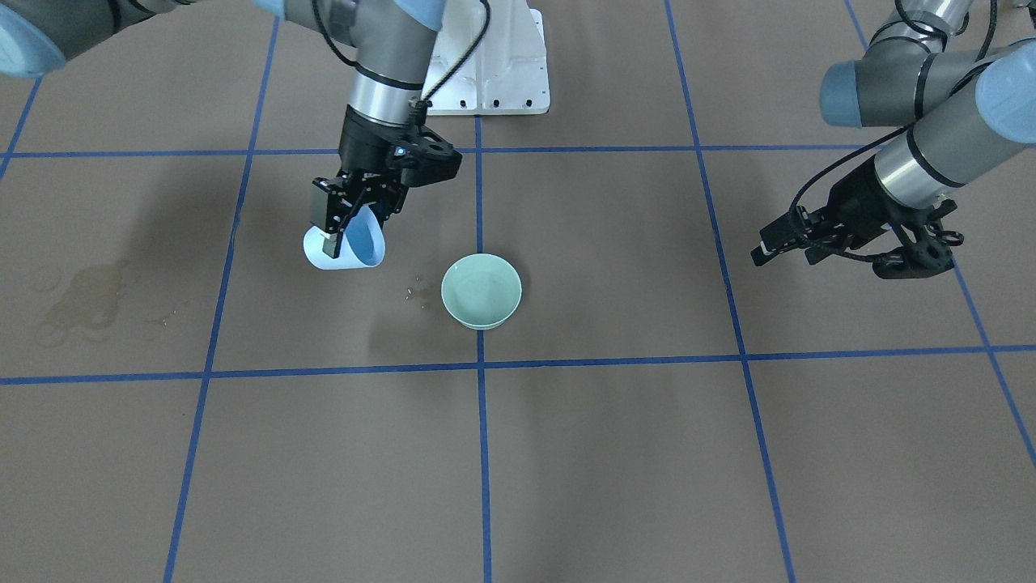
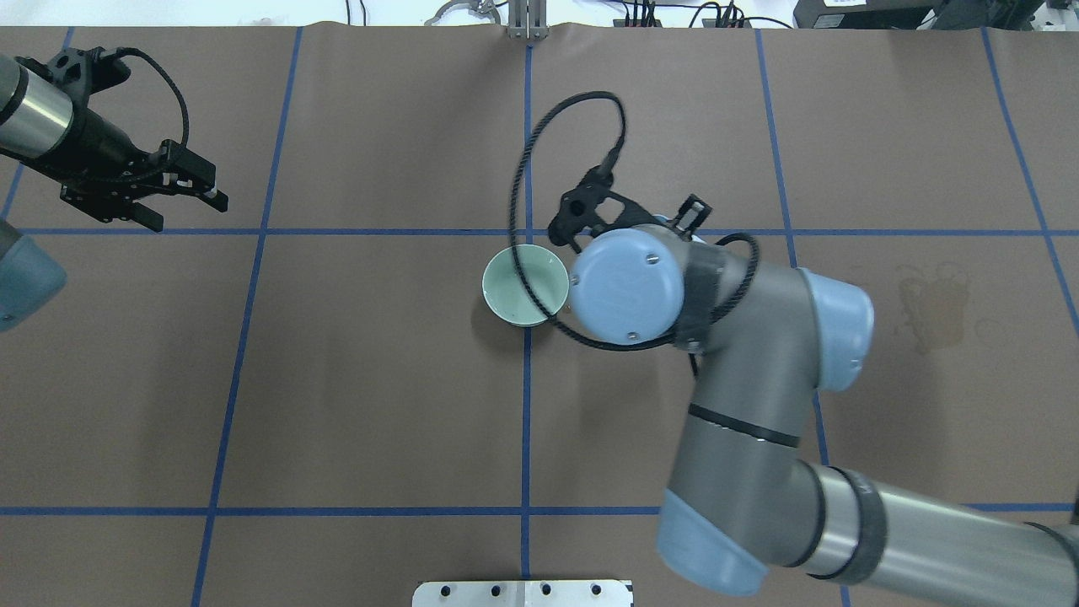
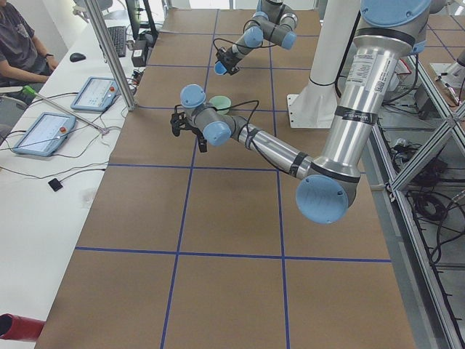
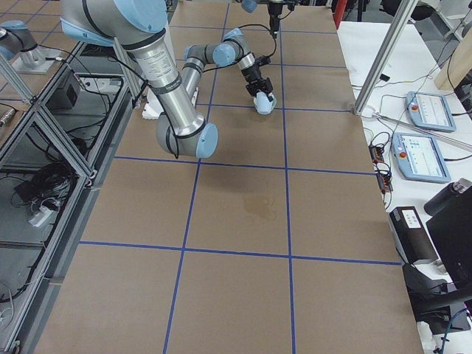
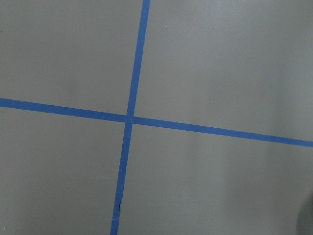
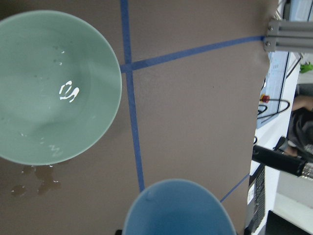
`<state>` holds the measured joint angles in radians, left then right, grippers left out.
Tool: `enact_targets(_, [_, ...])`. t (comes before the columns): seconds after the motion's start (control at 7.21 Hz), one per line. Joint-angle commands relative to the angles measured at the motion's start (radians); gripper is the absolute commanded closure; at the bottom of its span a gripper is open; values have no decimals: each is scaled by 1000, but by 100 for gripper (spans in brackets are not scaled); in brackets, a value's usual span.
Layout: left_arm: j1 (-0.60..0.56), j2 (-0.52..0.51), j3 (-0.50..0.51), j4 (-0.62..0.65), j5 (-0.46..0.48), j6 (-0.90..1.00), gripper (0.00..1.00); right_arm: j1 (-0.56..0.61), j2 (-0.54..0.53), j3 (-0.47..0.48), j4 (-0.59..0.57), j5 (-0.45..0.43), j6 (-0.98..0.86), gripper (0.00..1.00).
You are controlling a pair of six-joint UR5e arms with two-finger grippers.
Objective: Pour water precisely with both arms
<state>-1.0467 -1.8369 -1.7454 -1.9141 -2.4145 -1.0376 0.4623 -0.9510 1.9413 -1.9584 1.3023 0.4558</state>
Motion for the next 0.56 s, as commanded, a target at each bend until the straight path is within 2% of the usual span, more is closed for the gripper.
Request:
enact_targets(0.0, [-1,1,-6,4,0,1,0,55,-197,114,183,77,238,100])
enact_targets(0.14, [-1,1,-6,4,0,1,0,90,-275,129,291,107,320,100])
enact_targets(0.28, [-1,1,-9,6,0,1,0,143,-354,148,346,182,325,100])
enact_targets(0.42, [-1,1,-9,6,0,1,0,188,-465,172,462,217,328,100])
